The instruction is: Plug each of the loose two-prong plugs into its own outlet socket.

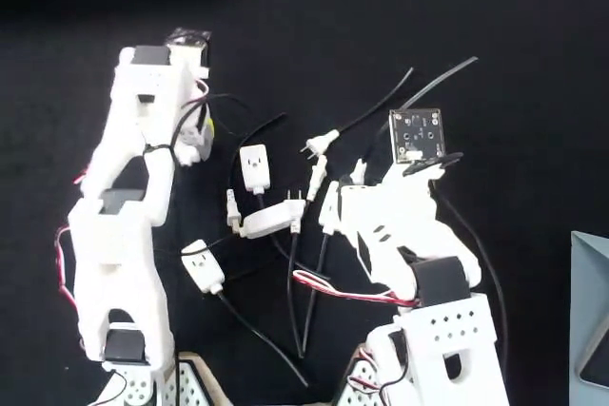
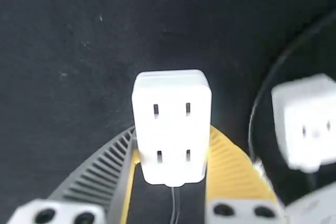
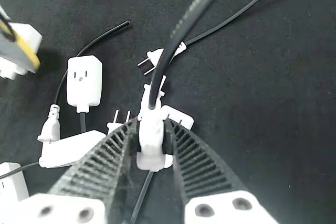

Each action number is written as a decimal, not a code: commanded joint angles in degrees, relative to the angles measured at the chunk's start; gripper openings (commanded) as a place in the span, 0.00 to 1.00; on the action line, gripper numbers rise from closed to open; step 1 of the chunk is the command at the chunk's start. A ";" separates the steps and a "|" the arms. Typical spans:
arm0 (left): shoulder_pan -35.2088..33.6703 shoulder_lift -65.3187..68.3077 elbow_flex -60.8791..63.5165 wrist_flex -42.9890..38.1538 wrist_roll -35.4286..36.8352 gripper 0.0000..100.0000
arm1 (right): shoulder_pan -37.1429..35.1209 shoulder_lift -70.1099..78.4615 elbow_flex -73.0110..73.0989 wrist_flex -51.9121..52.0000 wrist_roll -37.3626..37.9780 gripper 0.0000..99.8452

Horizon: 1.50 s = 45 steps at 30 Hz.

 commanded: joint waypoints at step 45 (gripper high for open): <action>-4.70 -28.75 40.22 -8.70 -39.82 0.19 | 0.62 -0.84 -0.40 -0.79 -0.18 0.01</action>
